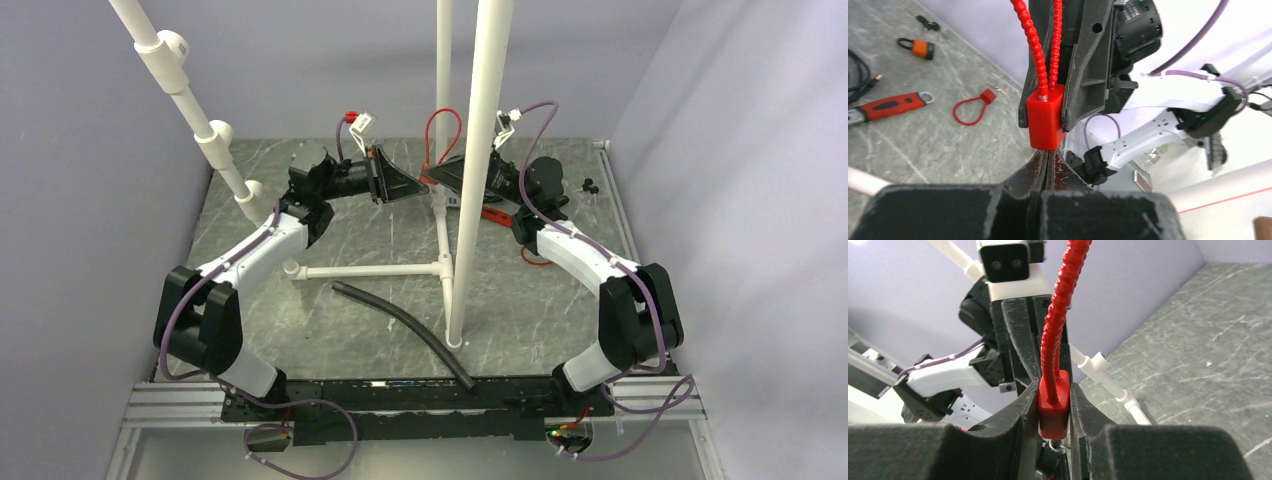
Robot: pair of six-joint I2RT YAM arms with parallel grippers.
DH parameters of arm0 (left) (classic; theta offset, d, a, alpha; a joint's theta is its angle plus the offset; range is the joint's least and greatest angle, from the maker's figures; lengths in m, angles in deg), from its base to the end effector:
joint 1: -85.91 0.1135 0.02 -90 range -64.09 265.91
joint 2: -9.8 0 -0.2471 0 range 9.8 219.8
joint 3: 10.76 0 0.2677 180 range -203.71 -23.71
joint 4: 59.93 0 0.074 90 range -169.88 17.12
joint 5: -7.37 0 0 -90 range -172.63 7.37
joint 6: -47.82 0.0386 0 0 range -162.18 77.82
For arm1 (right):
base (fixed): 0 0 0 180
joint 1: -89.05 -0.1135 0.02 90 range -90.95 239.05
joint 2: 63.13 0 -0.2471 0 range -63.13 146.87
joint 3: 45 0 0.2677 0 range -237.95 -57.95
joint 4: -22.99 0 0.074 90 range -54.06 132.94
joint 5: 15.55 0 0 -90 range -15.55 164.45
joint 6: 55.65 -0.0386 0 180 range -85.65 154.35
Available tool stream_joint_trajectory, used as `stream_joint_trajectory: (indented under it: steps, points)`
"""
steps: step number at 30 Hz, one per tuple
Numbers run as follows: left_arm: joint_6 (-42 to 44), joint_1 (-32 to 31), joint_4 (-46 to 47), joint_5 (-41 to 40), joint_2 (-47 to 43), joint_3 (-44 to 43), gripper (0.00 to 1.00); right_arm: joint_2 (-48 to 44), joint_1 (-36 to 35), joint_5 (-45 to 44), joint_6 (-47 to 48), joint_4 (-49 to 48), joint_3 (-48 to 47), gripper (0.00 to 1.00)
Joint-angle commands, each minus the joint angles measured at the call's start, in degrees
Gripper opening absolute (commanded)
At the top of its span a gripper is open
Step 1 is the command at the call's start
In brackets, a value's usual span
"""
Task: Lock with the key
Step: Lock the lock.
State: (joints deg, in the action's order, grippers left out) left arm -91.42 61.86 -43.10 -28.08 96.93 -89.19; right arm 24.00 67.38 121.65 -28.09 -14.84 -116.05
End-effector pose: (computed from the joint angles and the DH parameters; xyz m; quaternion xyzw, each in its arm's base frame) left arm 0.3229 -0.1786 0.3334 0.2109 0.6438 -0.6417 0.3595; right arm 0.3222 0.1585 0.3233 -0.1316 0.5973 0.6749 0.4128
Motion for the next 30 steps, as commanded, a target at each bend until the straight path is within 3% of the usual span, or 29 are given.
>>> stream_joint_trajectory:
  steps: [1,5,9,13,22,26,30]
  points:
    - [-10.13,-1.0,13.13,5.6,1.53,2.05,0.0,-1.27,-1.35,4.19,-3.56,-11.58,-0.58,0.0]
    - [-12.0,-1.0,16.2,7.07,1.24,3.5,0.0,-1.32,-1.08,4.69,-2.65,-11.17,-1.03,0.0]
    - [-10.35,-0.85,16.13,9.68,-0.28,5.33,0.34,-1.47,0.23,6.42,-1.55,-10.47,-1.21,0.0]
    - [-2.21,0.78,6.42,10.57,-4.33,6.05,0.5,-2.23,1.21,10.39,2.78,-7.67,-0.95,0.0]
    - [14.54,2.63,-12.17,9.53,-10.43,2.56,0.63,-3.96,1.32,16.05,9.54,-4.08,0.47,0.0]
    - [11.72,2.37,-8.35,3.38,-11.29,4.85,0.62,-4.05,1.17,11.79,7.08,-5.57,0.12,0.0]
    - [7.09,1.02,-1.65,2.88,-8.72,5.01,0.57,-3.35,0.88,9.54,4.18,-7.69,-0.65,0.0]
